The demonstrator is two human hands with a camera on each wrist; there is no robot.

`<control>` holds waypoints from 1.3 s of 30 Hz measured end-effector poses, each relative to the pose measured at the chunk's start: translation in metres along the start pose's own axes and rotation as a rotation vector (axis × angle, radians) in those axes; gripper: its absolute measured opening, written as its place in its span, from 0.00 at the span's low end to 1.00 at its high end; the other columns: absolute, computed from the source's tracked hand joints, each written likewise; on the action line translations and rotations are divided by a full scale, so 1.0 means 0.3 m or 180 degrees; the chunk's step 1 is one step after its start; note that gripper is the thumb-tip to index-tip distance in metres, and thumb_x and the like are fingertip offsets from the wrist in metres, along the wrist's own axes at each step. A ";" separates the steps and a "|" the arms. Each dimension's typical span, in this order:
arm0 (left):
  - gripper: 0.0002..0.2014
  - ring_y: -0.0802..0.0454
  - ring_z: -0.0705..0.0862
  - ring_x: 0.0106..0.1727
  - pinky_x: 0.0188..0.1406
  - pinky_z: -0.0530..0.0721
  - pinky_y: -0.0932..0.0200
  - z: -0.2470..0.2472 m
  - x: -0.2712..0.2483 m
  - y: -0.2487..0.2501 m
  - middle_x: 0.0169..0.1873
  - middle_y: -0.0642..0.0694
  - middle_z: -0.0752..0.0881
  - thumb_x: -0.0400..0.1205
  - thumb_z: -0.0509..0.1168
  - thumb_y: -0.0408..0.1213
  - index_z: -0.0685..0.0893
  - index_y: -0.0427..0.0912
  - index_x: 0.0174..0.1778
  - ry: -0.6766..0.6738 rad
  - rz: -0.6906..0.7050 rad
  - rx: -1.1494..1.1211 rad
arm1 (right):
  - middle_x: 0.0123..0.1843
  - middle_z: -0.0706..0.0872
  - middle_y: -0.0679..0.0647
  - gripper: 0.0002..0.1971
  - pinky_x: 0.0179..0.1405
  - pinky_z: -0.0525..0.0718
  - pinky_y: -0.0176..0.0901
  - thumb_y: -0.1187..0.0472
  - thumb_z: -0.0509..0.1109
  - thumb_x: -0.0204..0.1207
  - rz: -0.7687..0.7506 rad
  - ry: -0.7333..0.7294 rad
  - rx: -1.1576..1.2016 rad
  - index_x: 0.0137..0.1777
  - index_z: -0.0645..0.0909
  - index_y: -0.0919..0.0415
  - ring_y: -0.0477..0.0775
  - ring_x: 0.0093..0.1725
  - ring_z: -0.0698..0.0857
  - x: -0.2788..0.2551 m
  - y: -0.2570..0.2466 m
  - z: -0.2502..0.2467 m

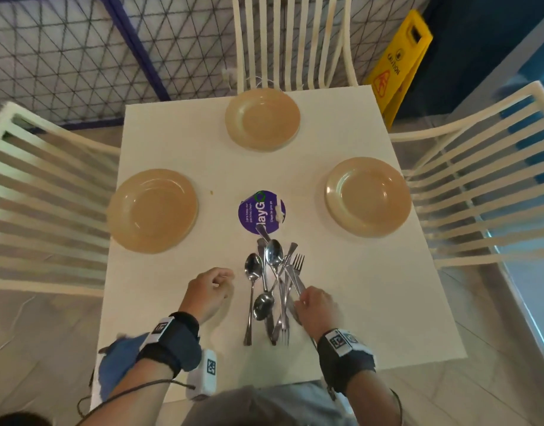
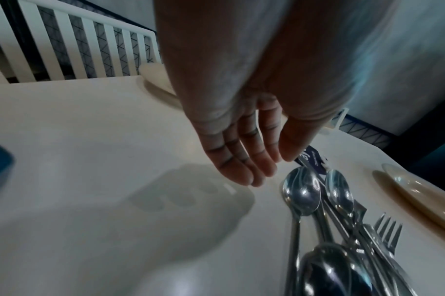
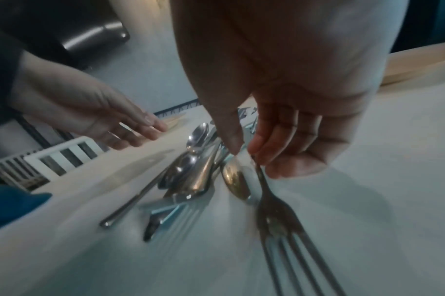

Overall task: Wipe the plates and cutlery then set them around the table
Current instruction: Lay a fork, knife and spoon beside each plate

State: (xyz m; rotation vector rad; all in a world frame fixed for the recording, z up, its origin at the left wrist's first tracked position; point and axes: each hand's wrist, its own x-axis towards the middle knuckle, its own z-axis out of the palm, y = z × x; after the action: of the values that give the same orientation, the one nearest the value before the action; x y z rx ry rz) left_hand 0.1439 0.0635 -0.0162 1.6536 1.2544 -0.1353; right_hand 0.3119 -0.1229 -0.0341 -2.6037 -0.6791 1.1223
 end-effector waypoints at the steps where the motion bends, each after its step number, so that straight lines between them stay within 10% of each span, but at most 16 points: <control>1: 0.08 0.50 0.88 0.50 0.58 0.88 0.52 0.000 -0.009 -0.025 0.47 0.57 0.88 0.85 0.67 0.37 0.89 0.52 0.56 -0.0029 0.0006 0.0036 | 0.49 0.83 0.51 0.08 0.45 0.81 0.44 0.53 0.65 0.79 0.0052 0.0120 -0.0047 0.50 0.80 0.56 0.54 0.45 0.83 -0.002 -0.011 0.011; 14: 0.10 0.54 0.87 0.51 0.57 0.80 0.62 -0.011 -0.086 -0.150 0.51 0.54 0.88 0.86 0.65 0.40 0.88 0.53 0.60 -0.0402 0.0324 0.0268 | 0.56 0.84 0.61 0.11 0.56 0.83 0.51 0.64 0.66 0.78 0.0331 0.0364 -0.0081 0.58 0.78 0.66 0.63 0.54 0.85 -0.020 -0.049 0.060; 21: 0.11 0.55 0.85 0.58 0.59 0.77 0.63 0.016 -0.116 -0.059 0.57 0.53 0.88 0.87 0.64 0.42 0.87 0.53 0.63 -0.0422 0.0634 0.0408 | 0.50 0.85 0.55 0.10 0.41 0.80 0.40 0.70 0.68 0.68 0.0143 0.0251 0.0316 0.47 0.81 0.58 0.57 0.46 0.84 -0.021 -0.016 0.017; 30: 0.24 0.49 0.69 0.76 0.72 0.75 0.50 0.113 -0.184 0.134 0.76 0.54 0.73 0.85 0.65 0.37 0.76 0.55 0.77 0.0083 0.2276 0.1698 | 0.39 0.89 0.47 0.05 0.48 0.87 0.45 0.62 0.72 0.76 -0.0987 -0.0423 0.1094 0.48 0.86 0.52 0.44 0.37 0.85 -0.122 -0.027 -0.165; 39: 0.14 0.56 0.73 0.53 0.51 0.79 0.58 0.064 -0.254 0.017 0.51 0.57 0.82 0.90 0.56 0.46 0.85 0.54 0.65 0.0151 0.2371 0.1977 | 0.38 0.89 0.48 0.00 0.44 0.87 0.43 0.59 0.76 0.76 -0.1589 -0.1092 0.0838 0.45 0.88 0.53 0.39 0.33 0.84 -0.137 -0.069 -0.212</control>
State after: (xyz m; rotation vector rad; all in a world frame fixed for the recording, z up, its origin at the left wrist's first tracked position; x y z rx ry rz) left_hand 0.1219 -0.0007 0.0238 2.5711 0.5696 -0.0220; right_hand 0.3269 -0.1270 0.0429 -1.8906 -1.0905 1.3795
